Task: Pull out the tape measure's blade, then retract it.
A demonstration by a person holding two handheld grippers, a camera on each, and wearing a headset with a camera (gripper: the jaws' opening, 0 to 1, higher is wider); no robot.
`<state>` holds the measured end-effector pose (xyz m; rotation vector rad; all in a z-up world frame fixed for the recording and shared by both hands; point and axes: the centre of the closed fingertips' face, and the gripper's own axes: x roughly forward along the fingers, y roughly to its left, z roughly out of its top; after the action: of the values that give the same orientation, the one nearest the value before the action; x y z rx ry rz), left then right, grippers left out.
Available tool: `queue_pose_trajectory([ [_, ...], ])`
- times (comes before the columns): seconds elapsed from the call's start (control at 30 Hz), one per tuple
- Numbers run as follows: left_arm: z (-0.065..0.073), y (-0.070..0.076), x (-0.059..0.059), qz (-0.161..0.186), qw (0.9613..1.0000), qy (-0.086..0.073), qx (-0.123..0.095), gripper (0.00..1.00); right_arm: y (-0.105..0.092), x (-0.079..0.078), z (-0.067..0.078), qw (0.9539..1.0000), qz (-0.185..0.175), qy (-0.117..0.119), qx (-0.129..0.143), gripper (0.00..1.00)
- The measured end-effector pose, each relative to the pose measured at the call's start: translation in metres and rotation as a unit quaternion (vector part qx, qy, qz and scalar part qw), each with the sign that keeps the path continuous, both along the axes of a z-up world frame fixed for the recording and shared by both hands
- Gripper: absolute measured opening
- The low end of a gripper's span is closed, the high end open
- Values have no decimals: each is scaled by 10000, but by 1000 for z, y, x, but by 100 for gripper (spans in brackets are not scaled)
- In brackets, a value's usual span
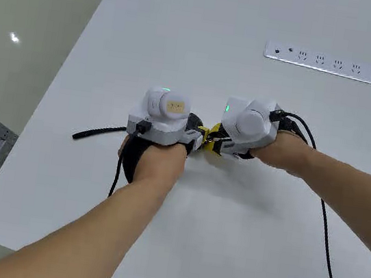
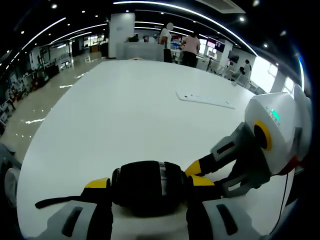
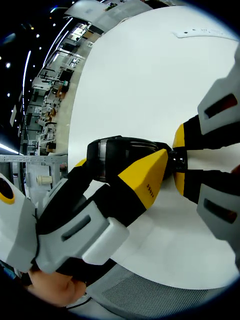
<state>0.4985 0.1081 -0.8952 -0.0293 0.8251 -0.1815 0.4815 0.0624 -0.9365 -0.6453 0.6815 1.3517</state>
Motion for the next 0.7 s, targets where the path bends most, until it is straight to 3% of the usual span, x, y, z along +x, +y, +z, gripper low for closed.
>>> queue_pose_trajectory([
  [0.7, -1, 1, 1, 20, 10000, -30, 5, 56, 1, 0, -2, 9999, 45, 21, -112, 14],
])
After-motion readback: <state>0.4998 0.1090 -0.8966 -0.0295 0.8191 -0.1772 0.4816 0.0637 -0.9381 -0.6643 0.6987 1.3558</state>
